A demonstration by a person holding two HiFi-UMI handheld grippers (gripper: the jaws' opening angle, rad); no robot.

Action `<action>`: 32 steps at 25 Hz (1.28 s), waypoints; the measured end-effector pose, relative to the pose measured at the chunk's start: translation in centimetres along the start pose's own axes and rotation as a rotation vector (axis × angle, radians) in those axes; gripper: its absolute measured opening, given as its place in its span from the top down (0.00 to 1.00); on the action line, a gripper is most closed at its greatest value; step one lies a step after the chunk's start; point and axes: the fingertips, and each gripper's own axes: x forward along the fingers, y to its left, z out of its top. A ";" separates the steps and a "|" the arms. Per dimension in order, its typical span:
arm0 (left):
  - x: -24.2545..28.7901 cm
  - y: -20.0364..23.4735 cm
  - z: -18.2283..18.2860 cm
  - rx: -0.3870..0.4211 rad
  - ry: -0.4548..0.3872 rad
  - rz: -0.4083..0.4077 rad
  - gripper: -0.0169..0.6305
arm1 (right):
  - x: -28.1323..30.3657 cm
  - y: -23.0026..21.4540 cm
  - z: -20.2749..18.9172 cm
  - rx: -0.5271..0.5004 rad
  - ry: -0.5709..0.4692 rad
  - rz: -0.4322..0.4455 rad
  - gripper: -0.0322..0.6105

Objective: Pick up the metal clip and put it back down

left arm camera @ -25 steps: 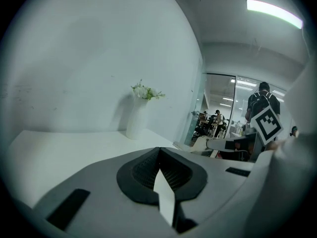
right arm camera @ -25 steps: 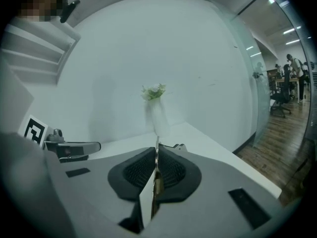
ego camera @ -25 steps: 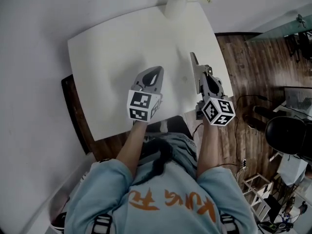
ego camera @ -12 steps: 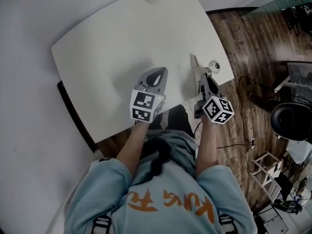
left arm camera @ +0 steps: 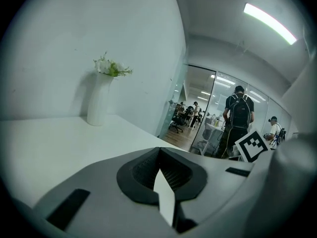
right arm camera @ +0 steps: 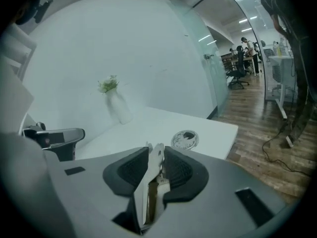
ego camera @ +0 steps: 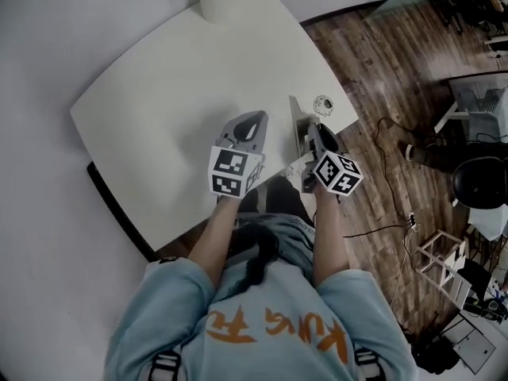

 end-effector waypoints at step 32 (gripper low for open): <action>3.7 -8.8 17.0 0.156 -0.326 0.030 0.94 | -11.4 2.7 24.3 -0.489 -0.477 0.062 0.93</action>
